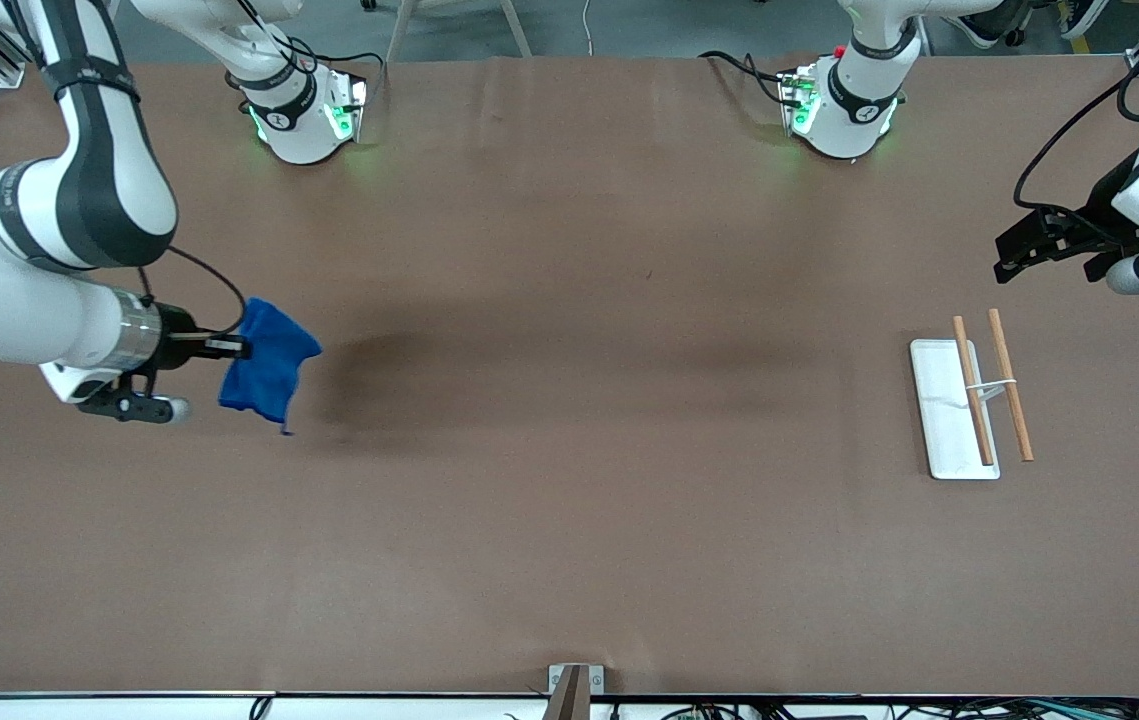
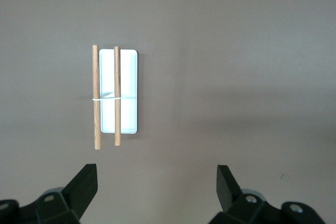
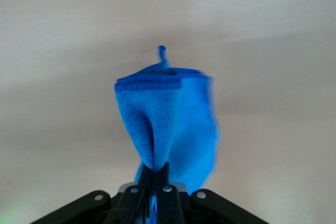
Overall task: Right arm passes towel to left arm to hang
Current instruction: 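Lift the towel with the right gripper toward the table's middle, then hold the towel up while the left gripper reaches toward it, then close the left gripper on the towel beside the right gripper, then open the right gripper while the left gripper carries the towel away, then lower the towel over the wooden dowels with the left gripper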
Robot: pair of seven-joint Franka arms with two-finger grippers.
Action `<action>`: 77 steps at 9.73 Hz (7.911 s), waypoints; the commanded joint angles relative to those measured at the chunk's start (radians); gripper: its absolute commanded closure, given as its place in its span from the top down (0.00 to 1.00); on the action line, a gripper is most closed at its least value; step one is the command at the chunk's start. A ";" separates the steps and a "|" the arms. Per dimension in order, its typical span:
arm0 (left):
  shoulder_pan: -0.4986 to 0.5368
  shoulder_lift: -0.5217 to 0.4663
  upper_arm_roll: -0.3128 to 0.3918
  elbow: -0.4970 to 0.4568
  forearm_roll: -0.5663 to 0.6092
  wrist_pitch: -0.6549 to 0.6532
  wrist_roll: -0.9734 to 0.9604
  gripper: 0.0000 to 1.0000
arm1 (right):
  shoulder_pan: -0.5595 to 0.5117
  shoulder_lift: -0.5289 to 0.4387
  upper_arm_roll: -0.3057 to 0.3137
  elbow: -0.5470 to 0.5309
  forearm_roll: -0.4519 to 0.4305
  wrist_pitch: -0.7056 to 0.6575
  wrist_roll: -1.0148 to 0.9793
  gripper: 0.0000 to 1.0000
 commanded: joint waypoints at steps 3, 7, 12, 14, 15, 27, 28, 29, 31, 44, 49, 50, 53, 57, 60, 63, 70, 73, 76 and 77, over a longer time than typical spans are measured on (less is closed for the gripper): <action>-0.023 0.015 -0.011 -0.027 -0.033 -0.003 0.030 1.00 | 0.014 0.045 0.104 0.073 0.310 0.038 0.080 0.01; -0.031 0.015 -0.014 -0.070 -0.157 -0.006 0.030 1.00 | 0.059 0.096 0.269 0.066 0.606 0.225 0.085 0.01; -0.026 0.027 -0.013 -0.185 -0.464 -0.006 0.131 1.00 | 0.082 0.151 0.499 0.073 0.973 0.518 0.067 0.01; -0.026 0.048 -0.013 -0.266 -0.619 -0.006 0.153 1.00 | 0.082 0.201 0.564 0.108 1.050 0.543 0.027 0.01; -0.025 0.058 -0.013 -0.306 -0.703 -0.006 0.192 1.00 | 0.089 0.229 0.585 0.127 1.087 0.544 -0.010 0.01; 0.001 0.091 0.030 -0.743 -1.607 -0.112 0.942 0.92 | 0.163 0.246 0.604 0.171 1.372 0.549 -0.125 0.02; -0.003 0.084 0.030 -0.769 -1.660 -0.112 0.979 0.91 | 0.168 0.246 0.604 0.171 1.379 0.560 -0.125 0.02; -0.005 0.081 0.029 -0.794 -1.693 -0.112 1.022 0.90 | 0.172 0.246 0.604 0.171 1.383 0.561 -0.125 0.02; -0.014 0.079 0.024 -0.831 -1.745 -0.112 1.102 0.88 | 0.184 0.246 0.604 0.173 1.392 0.575 -0.125 0.02; -0.011 0.079 -0.013 -0.843 -1.888 -0.095 1.150 0.07 | 0.203 0.255 0.604 0.205 1.420 0.586 -0.122 0.03; -0.006 0.079 -0.008 -0.836 -1.886 -0.091 1.130 0.01 | 0.203 0.251 0.604 0.192 1.417 0.595 -0.096 0.21; -0.008 0.081 -0.005 -0.828 -1.877 -0.089 1.115 0.01 | 0.194 0.242 0.601 0.163 1.400 0.615 -0.073 0.40; -0.005 0.082 0.021 -0.787 -1.780 -0.068 1.080 0.00 | 0.096 0.246 0.592 0.145 1.160 0.553 -0.055 1.00; -0.006 0.093 0.180 -0.638 -1.400 -0.074 0.940 0.00 | 0.015 0.180 0.489 0.100 0.609 0.492 0.219 1.00; -0.005 0.177 0.251 -0.396 -1.105 -0.078 0.728 0.00 | -0.039 0.096 0.324 0.098 0.261 0.246 0.301 1.00; -0.009 0.294 0.318 -0.141 -0.807 -0.078 0.587 0.00 | -0.036 0.039 0.146 0.119 -0.111 0.152 0.287 1.00; 0.000 0.510 0.516 0.138 -0.402 -0.104 0.789 0.00 | -0.071 -0.254 -0.148 0.165 -0.261 -0.153 -0.103 1.00; -0.003 0.629 0.614 0.233 -0.402 -0.094 0.871 0.01 | -0.098 -0.289 -0.149 0.165 -0.261 -0.181 -0.160 1.00; -0.014 0.711 0.630 0.252 -0.372 0.000 0.811 0.15 | -0.085 -0.288 -0.142 0.170 -0.258 -0.181 -0.150 1.00; -0.017 0.711 0.628 0.254 -0.374 0.045 0.715 0.61 | -0.087 -0.288 -0.141 0.170 -0.258 -0.180 -0.150 1.00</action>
